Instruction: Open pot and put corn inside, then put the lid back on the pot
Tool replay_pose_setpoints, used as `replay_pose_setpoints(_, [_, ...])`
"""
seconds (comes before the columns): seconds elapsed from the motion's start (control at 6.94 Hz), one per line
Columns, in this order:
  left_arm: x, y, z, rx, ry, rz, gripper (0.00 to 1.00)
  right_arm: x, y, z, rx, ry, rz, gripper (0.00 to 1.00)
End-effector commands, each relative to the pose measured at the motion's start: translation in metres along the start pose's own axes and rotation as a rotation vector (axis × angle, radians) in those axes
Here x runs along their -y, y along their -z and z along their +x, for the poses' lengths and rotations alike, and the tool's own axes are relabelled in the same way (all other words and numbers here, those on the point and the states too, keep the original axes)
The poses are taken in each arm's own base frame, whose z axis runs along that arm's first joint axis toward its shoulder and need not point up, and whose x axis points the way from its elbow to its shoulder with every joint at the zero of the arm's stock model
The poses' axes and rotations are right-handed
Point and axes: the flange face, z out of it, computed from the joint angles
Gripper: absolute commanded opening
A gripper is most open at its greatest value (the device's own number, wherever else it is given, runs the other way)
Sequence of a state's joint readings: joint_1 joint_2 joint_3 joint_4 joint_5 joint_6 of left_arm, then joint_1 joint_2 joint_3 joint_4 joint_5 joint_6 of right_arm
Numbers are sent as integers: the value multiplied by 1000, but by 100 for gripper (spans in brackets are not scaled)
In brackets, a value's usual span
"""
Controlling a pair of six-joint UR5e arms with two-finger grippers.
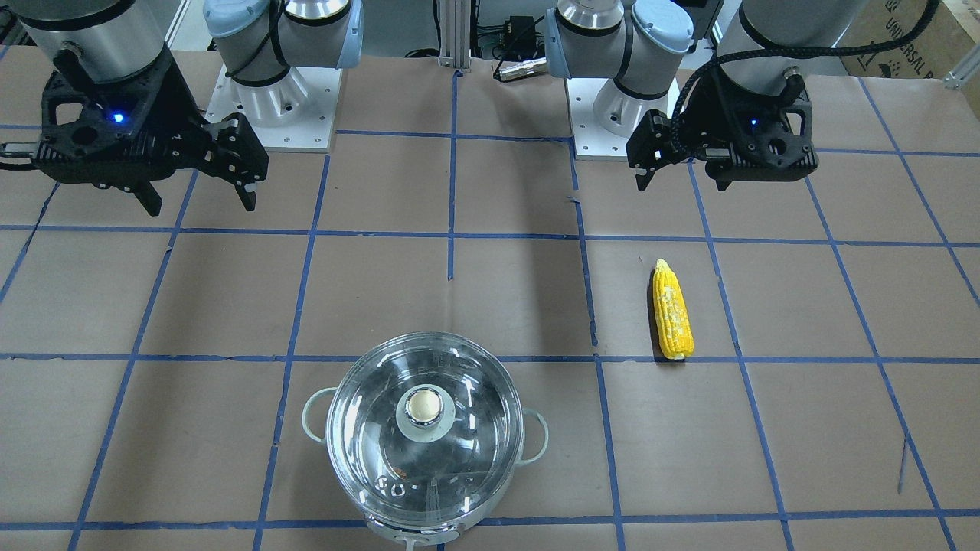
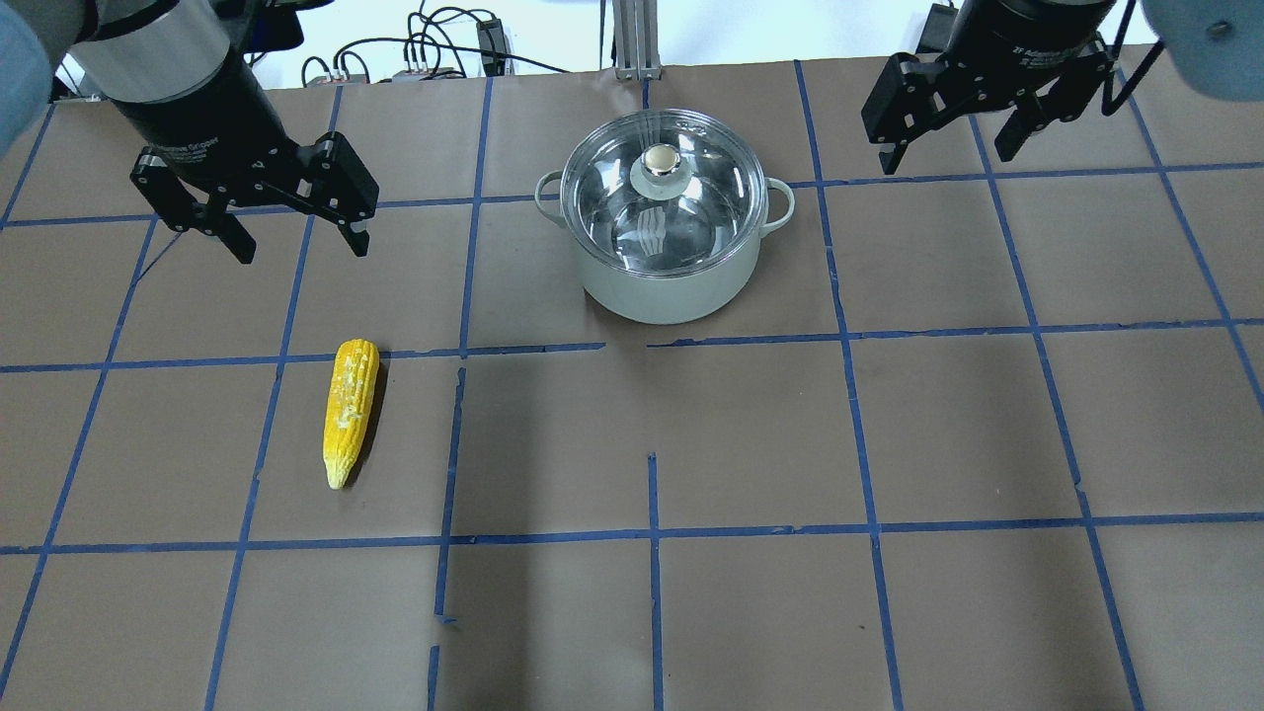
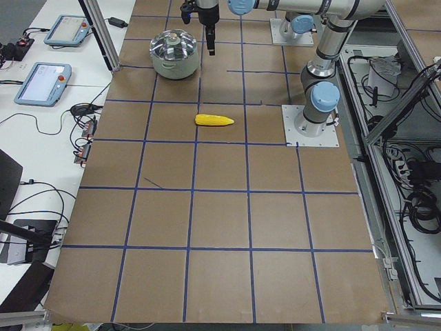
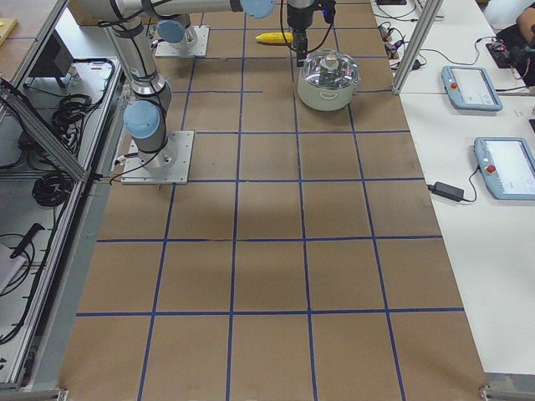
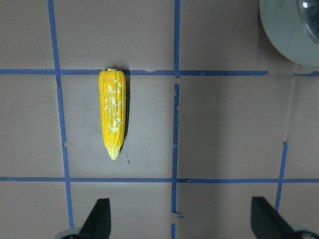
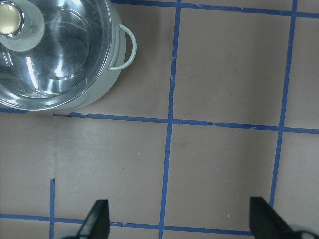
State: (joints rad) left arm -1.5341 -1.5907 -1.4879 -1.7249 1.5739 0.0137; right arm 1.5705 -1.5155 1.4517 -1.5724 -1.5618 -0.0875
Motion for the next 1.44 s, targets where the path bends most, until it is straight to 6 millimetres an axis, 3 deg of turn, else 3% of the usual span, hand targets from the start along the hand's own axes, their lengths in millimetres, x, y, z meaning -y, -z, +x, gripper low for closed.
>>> replay_pose_setpoints(0.0, [0,-1,-1,1,2,1,100,1,-2,-11,9,15,3,100])
replay_pose_setpoints(0.14, [0,-1,-1,1,1,-1,100,3,-6,-29,1,11,-7,100])
replay_pose_setpoints(0.43, [0,-1,-1,-2,0,1,100,44,-25,-56,13,66,6,100])
replay_pose_setpoints(0.72, [0,-1,-1,-2,2,1,100,102,-59,-149,24,185,2,99])
replay_pose_setpoints(0.86, [0,-1,-1,-2,0,1,100,137,-88,-170,19,170,-4,97])
replay_pose_setpoints(1.15, [0,-1,-1,0,2,1,100,176,-135,-177,20,177,8,97])
replay_pose_setpoints(1.3, [0,-1,-1,0,2,1,100,183,-141,-174,20,173,25,97])
